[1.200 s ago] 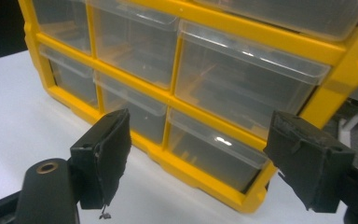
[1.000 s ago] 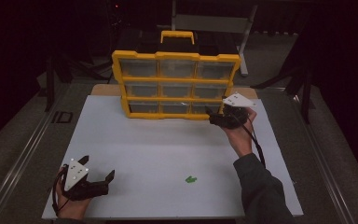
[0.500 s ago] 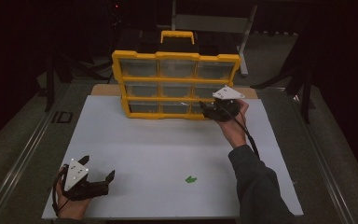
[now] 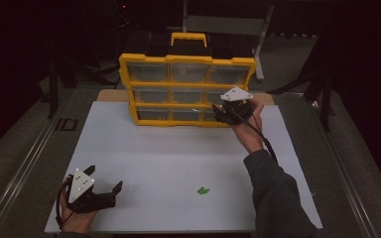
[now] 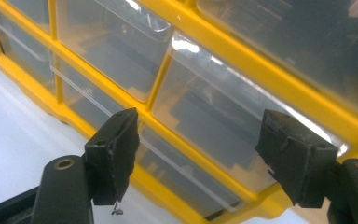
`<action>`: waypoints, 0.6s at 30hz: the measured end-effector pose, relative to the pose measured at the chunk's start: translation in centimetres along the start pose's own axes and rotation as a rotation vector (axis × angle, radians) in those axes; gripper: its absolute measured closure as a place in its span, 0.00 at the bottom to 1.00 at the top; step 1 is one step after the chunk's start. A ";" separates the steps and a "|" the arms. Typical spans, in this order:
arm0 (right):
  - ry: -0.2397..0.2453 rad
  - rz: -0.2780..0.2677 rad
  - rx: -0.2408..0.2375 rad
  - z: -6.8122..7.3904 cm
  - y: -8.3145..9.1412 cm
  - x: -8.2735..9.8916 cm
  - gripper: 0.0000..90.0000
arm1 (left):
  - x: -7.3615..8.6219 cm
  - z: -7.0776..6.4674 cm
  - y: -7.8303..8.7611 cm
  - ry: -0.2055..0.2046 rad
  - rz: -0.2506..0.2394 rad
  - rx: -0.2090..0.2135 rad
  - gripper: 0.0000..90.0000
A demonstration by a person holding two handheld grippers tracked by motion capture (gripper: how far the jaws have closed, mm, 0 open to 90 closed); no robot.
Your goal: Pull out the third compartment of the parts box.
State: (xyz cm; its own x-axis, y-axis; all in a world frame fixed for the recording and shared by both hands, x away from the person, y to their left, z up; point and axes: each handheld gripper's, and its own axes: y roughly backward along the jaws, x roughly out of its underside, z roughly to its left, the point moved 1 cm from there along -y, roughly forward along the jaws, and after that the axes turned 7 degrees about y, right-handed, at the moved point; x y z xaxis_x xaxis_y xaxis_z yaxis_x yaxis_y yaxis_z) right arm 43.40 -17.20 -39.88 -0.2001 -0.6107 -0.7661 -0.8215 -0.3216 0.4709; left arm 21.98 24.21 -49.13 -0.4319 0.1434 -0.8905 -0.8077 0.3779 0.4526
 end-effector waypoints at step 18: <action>0.476 0.158 0.132 -0.1 0.0 -3.3 0.34 | 0.0 0.0 0.0 0.001 0.002 0.003 0.00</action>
State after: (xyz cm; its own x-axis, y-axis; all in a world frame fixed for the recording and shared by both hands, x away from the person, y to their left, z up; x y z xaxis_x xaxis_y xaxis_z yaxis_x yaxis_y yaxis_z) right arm 44.08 -15.29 -37.29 -0.0873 -0.9158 -0.3921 -0.8673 -0.1237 0.4822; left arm 22.01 24.19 -49.16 -0.4342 0.1431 -0.8894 -0.8054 0.3805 0.4544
